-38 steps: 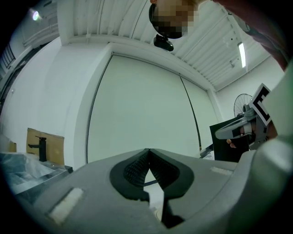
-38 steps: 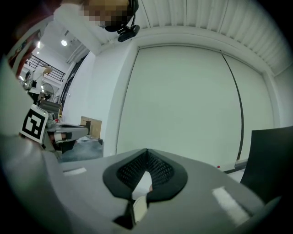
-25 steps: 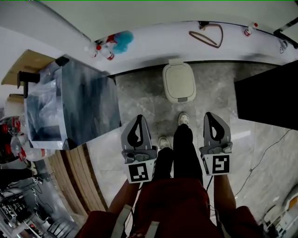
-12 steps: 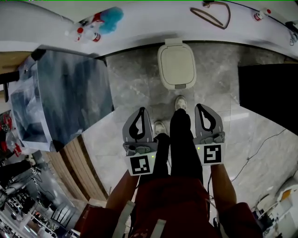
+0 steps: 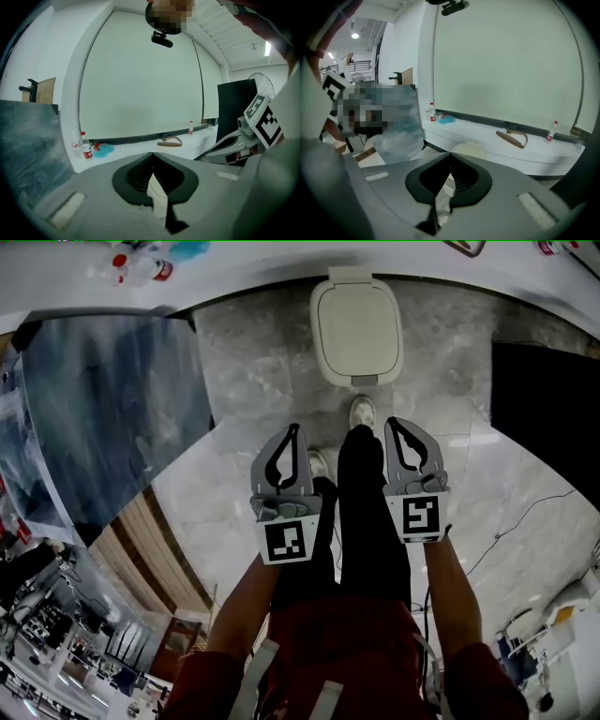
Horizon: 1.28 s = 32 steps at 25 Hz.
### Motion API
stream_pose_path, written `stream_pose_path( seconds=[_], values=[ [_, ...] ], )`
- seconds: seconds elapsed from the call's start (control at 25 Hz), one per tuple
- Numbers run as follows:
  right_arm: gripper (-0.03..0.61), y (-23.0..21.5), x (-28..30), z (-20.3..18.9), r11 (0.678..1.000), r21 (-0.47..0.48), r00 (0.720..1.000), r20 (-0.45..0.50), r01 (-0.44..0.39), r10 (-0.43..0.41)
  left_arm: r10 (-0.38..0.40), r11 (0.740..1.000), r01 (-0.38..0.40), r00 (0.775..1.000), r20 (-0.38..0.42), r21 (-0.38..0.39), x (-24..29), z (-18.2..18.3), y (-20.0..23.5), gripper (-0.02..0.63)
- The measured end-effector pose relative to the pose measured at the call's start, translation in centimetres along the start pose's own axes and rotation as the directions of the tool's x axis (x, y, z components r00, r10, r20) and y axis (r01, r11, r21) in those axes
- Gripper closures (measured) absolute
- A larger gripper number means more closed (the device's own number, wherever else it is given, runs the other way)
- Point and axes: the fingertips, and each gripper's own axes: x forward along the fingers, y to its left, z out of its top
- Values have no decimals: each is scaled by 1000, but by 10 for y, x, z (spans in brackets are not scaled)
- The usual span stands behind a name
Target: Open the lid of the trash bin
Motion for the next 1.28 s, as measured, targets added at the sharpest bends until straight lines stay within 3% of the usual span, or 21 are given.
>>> stream_pose_path(
  seconds=[0.44, 0.8, 1.04, 1.28],
  values=[
    [578, 7, 47, -77, 998, -18, 993, -104, -66, 64, 6, 1000, -8, 996, -91, -27, 30, -74, -3, 607],
    [567, 14, 77, -114, 993, -29, 979, -172, -118, 111, -7, 1000, 4, 992, -128, -22, 44, -97, 3, 607],
    [473, 18, 101, -134, 986, -58, 961, -238, -158, 140, 9, 999, -13, 992, -125, -34, 48, -103, 9, 607],
    [374, 28, 118, -168, 968, -113, 920, -351, -226, 173, 6, 1000, -10, 992, -130, -29, 50, -108, 7, 607]
  ],
)
